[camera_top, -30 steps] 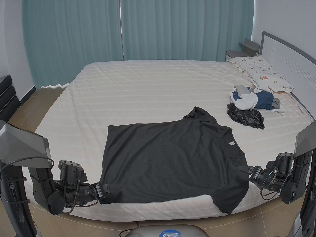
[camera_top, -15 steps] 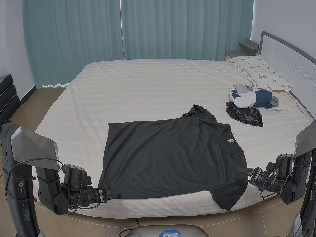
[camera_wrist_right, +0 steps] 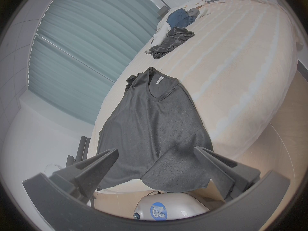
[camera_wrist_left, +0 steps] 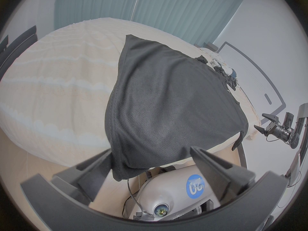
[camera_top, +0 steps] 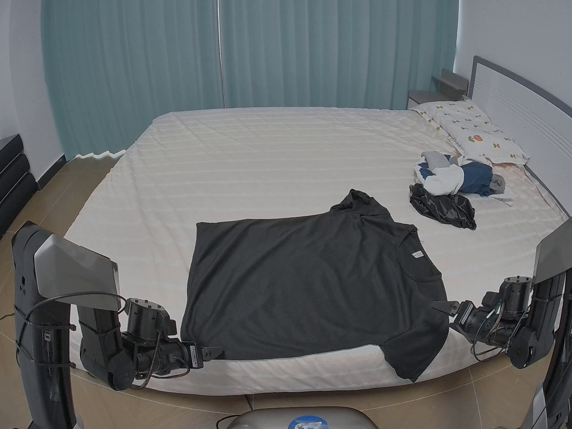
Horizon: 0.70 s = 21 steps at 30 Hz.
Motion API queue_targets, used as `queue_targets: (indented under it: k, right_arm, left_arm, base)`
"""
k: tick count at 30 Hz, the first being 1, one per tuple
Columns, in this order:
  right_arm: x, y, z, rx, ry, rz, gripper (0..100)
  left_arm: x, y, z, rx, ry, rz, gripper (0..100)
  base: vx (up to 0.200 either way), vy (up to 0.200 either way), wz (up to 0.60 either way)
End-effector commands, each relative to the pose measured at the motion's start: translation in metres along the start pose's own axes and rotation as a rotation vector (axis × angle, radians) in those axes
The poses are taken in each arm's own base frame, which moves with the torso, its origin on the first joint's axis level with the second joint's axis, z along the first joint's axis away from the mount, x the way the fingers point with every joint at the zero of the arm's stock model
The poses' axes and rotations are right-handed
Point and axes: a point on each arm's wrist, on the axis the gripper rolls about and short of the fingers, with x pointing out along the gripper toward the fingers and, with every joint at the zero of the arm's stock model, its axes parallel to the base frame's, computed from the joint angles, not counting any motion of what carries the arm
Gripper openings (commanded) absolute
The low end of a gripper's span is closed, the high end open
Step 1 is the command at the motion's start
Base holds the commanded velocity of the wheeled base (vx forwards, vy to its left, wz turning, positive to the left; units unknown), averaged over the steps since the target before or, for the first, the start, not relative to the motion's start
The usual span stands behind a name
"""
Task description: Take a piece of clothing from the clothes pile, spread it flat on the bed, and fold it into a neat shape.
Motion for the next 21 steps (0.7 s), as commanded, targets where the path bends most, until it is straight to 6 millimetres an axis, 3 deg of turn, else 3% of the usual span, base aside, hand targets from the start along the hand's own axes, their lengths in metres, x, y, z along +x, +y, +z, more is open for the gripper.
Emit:
queue_targets:
  k: [1,7,16,21]
  right_arm:
    - [0.000,0.000,0.001,-0.001,-0.007,0.005,100]
    - [-0.001,-0.002,0.001,0.005,-0.008,-0.003,100]
    - [-0.003,-0.005,0.000,-0.004,-0.007,-0.022,100]
    - [0.002,-0.018,0.006,-0.039,-0.027,-0.051,100]
  left_arm:
    - [0.000,0.000,-0.003,-0.004,0.011,0.003,0]
    - [-0.009,0.003,-0.012,-0.019,0.042,0.023,0]
    - [-0.015,0.002,-0.004,-0.111,-0.014,0.047,0]
    - [-0.014,0.002,-0.002,-0.190,-0.034,0.037,0]
  base:
    - [0.000,0.000,0.00]
    - [0.000,0.000,0.00]
    - [0.000,0.000,0.00]
    - [0.000,0.000,0.00]
